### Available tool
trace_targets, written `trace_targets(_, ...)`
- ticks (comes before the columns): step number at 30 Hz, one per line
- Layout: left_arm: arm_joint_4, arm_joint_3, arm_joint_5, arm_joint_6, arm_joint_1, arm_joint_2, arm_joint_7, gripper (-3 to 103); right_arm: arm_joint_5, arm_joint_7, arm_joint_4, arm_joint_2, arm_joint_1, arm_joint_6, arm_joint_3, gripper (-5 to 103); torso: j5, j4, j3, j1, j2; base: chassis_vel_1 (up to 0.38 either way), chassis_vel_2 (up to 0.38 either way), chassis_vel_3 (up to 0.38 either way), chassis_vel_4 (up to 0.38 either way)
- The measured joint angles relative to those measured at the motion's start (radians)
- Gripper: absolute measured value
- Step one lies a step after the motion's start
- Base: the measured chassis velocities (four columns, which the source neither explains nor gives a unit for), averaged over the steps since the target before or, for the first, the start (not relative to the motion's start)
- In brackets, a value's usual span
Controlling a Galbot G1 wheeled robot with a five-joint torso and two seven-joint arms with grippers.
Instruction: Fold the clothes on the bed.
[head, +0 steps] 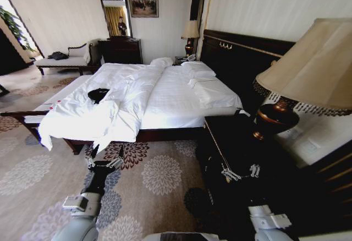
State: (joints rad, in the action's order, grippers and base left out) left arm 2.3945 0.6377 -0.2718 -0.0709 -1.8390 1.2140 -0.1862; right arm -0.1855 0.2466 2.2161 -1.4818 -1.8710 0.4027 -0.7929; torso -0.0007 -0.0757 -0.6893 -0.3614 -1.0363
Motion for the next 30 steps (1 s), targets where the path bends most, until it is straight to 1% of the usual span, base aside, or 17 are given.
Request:
trace_targets(9, -0.030, -0.020, 0.008, -0.006, 0.012, 0.007, 0.000, 100, 0.008, 0.000, -0.007, -0.006, 0.000, 0.002, -0.002, 100, 0.0001, 0.0002, 0.000, -0.001, 0.001, -0.168, 0.172, 0.183, -0.178)
trace_targets(21, -0.051, -0.022, 0.016, -0.006, 0.013, 0.019, 0.000, 100, 0.008, -0.006, -0.011, -0.016, -0.001, 0.011, -0.006, 100, 0.0001, 0.0001, 0.000, 0.000, 0.000, -0.076, 0.074, 0.091, -0.087)
trace_targets(25, -0.060, -0.027, 0.022, -0.007, 0.014, 0.028, -0.001, 100, 0.007, -0.027, -0.017, -0.015, 0.004, 0.013, -0.010, 100, 0.0001, 0.0002, 0.000, 0.000, 0.000, -0.110, 0.128, 0.109, -0.108)
trace_targets(27, -0.064, -0.025, 0.023, -0.008, 0.018, 0.032, -0.003, 100, 0.007, -0.055, -0.021, -0.014, 0.009, 0.006, -0.014, 100, 0.0001, 0.0002, 0.000, 0.000, 0.000, -0.124, 0.137, 0.134, -0.140)
trace_targets(30, -0.065, -0.016, 0.016, -0.008, 0.024, 0.032, -0.006, 100, 0.008, -0.065, -0.022, -0.008, 0.010, 0.002, -0.016, 100, 0.0001, 0.0002, 0.000, 0.000, 0.000, -0.132, 0.134, 0.129, -0.131)
